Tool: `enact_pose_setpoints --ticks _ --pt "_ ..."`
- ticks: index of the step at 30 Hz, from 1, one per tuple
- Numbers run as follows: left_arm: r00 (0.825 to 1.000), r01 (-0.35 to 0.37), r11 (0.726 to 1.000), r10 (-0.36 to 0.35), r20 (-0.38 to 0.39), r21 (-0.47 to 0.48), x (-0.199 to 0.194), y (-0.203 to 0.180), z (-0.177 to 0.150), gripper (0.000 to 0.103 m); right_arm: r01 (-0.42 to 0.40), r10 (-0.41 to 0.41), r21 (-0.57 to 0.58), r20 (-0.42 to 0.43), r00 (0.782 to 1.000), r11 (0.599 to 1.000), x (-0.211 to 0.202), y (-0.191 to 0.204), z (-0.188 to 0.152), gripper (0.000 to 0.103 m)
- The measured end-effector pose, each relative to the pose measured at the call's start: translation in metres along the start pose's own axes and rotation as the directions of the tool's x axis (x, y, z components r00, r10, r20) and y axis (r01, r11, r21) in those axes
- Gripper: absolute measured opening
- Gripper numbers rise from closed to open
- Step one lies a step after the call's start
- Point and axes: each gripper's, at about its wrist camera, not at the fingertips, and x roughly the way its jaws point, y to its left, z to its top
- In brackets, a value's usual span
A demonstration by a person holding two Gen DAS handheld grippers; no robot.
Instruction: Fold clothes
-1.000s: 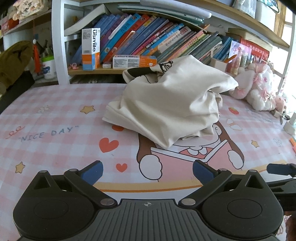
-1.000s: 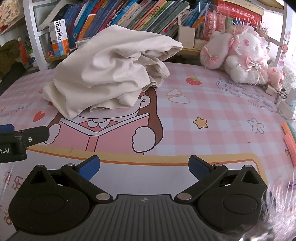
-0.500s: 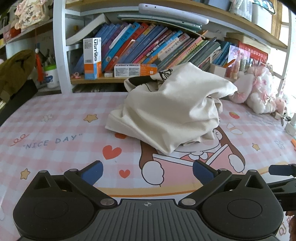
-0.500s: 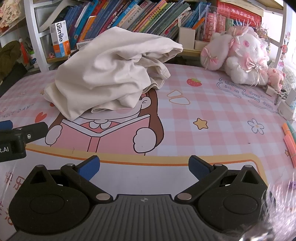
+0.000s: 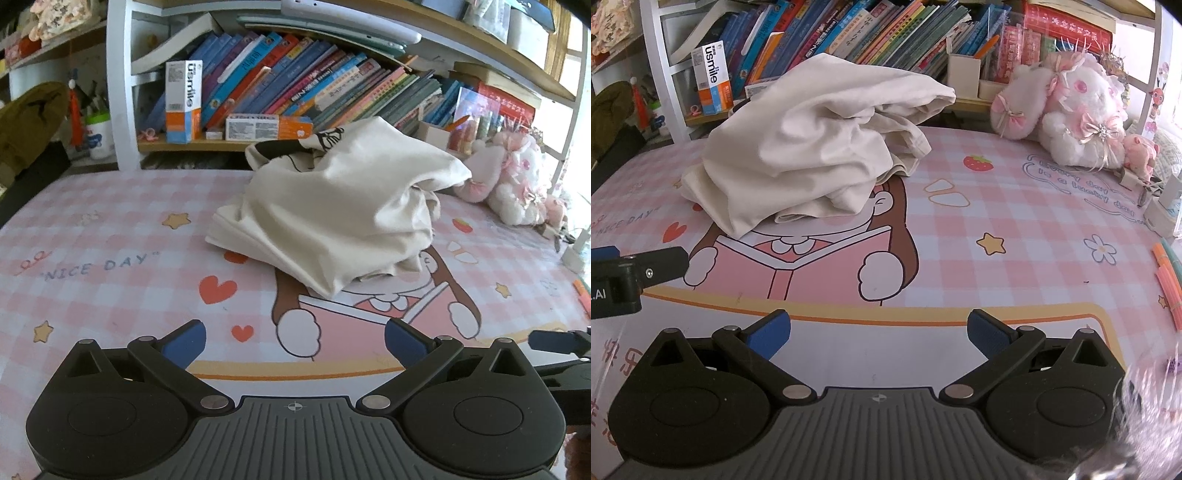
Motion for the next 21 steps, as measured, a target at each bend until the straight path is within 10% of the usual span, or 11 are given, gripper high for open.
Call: enact_pose_setpoints --ticks 21 --pt "0.999 -0.003 1.000 0.003 -0.032 -0.008 0.0048 0.0013 0.0001 0.103 0.004 -0.004 0.004 0.000 1.000 1.000 -0.0003 0.0002 -0.0002 0.103"
